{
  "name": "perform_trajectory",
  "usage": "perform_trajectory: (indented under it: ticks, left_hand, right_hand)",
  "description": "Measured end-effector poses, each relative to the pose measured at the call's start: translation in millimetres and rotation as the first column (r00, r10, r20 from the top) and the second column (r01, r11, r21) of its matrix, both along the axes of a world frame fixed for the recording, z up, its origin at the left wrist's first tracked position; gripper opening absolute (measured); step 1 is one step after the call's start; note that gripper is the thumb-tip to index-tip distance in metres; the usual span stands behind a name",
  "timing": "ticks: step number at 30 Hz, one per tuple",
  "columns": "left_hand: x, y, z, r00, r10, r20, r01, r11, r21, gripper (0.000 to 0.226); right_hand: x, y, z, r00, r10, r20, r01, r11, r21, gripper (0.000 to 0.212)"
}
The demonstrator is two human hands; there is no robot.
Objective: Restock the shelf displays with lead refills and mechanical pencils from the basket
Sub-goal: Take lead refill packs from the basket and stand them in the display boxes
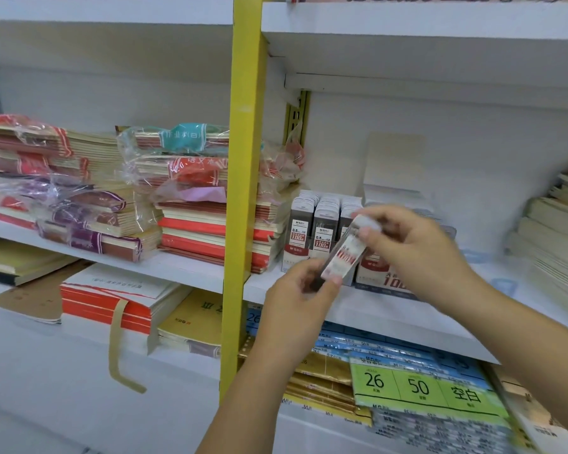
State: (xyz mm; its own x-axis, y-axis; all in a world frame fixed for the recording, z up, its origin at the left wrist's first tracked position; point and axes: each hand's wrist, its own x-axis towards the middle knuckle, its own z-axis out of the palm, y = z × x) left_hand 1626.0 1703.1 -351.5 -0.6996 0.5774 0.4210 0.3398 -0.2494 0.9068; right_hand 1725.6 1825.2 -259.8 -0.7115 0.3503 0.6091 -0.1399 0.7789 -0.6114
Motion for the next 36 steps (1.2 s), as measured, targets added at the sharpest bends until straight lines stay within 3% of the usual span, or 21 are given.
perform_trajectory:
  ticks: [1, 3, 6, 10, 15, 20, 24, 27, 32, 34, 36]
  left_hand:
    - [-1.6, 0.7, -1.2, 0.981, 0.150, -0.119, -0.152, 0.988, -0.009, 0.020]
    - [-5.0, 0.3, -2.8, 0.860, 0.353, -0.368, -0.389, 0.921, -0.025, 0.036]
    - [-11.6, 2.3, -7.6, 0.779, 0.342, -0.526, -0.460, 0.882, -0.107, 0.057]
    - [-17.2, 6.5, -16.7, 0.775, 0.265, -0.574, -0.450, 0.869, -0.206, 0.066]
    - [-20.5, 10.5, -20.7, 0.768, 0.261, -0.584, -0.453, 0.867, -0.208, 0.070]
    - [-21.9, 10.6, -21.7, 0.769, 0.261, -0.584, -0.450, 0.869, -0.204, 0.070]
    - [-19.9, 7.6, -23.6, 0.767, 0.237, -0.596, -0.442, 0.869, -0.224, 0.067]
    - [-11.7, 1.1, -26.4, 0.764, 0.254, -0.592, -0.442, 0.876, -0.194, 0.062]
    - [26.8, -12.4, -40.2, 0.665, 0.294, -0.686, -0.442, 0.896, -0.045, 0.042]
    - [44.6, -17.7, -61.2, 0.683, 0.163, -0.712, -0.364, 0.921, -0.138, 0.039]
    - [55.9, -24.6, -96.7, 0.725, -0.043, -0.687, -0.264, 0.905, -0.335, 0.039]
  right_hand:
    - [2.0, 2.9, 7.4, 0.994, -0.035, -0.101, 0.040, 0.998, 0.047, 0.017]
    - [4.9, 7.5, 24.2, 0.969, -0.070, -0.235, 0.118, 0.973, 0.196, 0.018]
    - [0.4, 14.1, 39.5, 0.969, -0.129, -0.209, 0.211, 0.872, 0.441, 0.021]
    - [-12.5, 21.0, 38.7, 0.976, -0.216, -0.025, 0.194, 0.813, 0.548, 0.025]
    - [-26.4, 29.8, 41.0, 0.965, -0.254, 0.059, 0.211, 0.891, 0.401, 0.015]
    - [-33.4, 34.1, 29.7, 0.886, -0.451, 0.106, 0.280, 0.703, 0.654, 0.016]
    - [-22.8, 30.7, 21.1, 0.875, -0.481, 0.055, 0.306, 0.637, 0.707, 0.032]
    - [-3.3, 24.4, 7.5, 0.890, -0.455, 0.012, 0.335, 0.672, 0.660, 0.037]
    - [64.9, -1.4, -46.1, 0.969, -0.179, -0.171, 0.238, 0.865, 0.442, 0.020]
    - [92.8, -10.6, -83.1, 0.979, -0.147, -0.138, 0.181, 0.942, 0.282, 0.019]
    - [115.6, -10.6, -128.0, 0.985, -0.163, -0.051, 0.167, 0.980, 0.104, 0.022]
